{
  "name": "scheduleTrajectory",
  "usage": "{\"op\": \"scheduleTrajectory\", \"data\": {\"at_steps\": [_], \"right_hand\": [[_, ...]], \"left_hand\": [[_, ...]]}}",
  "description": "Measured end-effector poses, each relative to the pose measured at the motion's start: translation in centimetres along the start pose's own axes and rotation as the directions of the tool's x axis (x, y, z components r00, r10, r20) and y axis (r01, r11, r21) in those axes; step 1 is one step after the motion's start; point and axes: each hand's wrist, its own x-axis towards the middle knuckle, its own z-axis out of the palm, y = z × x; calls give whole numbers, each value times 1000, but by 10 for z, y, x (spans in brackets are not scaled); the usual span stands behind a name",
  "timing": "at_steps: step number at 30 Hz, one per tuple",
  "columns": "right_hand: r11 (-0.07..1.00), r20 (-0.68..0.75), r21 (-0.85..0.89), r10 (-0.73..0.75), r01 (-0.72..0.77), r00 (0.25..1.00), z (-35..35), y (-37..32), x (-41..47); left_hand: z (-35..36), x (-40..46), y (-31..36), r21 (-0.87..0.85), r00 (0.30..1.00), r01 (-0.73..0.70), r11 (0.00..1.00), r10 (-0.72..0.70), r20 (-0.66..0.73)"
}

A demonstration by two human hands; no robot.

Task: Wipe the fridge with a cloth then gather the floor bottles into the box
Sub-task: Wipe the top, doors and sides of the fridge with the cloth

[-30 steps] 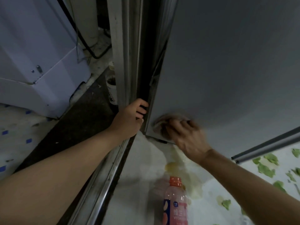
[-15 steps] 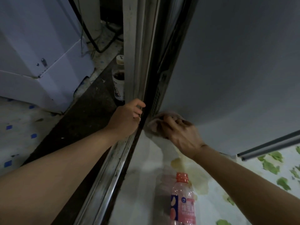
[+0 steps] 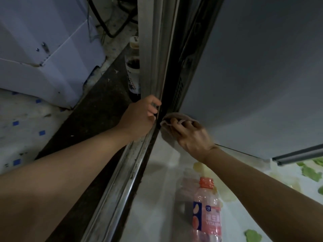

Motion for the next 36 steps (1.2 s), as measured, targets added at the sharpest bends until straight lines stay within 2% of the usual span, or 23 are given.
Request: {"op": "scheduleTrajectory", "data": {"at_steps": [2,6,8,14,17,22,26,30,33,36], "right_hand": [[998,-11,56,-10,10,1000,6,-2,-2],[997,-3,63,-37,37,999,4,4,-10],[996,36,84,-42,39,998,-1,13,-28],[989,162,66,121,-133,979,-24,46,-101],[980,152,80,168,-181,974,-25,39,-83],[981,77,89,167,-174,983,-8,8,-23],[985,43,84,148,-151,988,-6,0,-8],[980,81,78,175,-182,981,-11,14,-31],[972,159,80,208,-222,965,-20,35,-78],[939,290,-3,329,-343,899,-36,55,-123]], "left_hand": [[-1,1,0,2,1000,4,1000,-4,2],[1,-1,1,10,1000,7,1000,-7,22],[4,0,4,0,999,3,1000,-3,35],[24,4,16,-88,998,28,996,-23,61],[32,11,25,-113,998,34,993,-28,58],[37,19,27,-135,999,37,990,-32,43],[39,19,24,-140,999,28,990,-22,40],[46,19,25,-135,1000,14,991,-16,-15],[51,18,25,-123,999,20,992,-24,-33],[56,19,26,-140,997,36,989,-45,-65]]}}
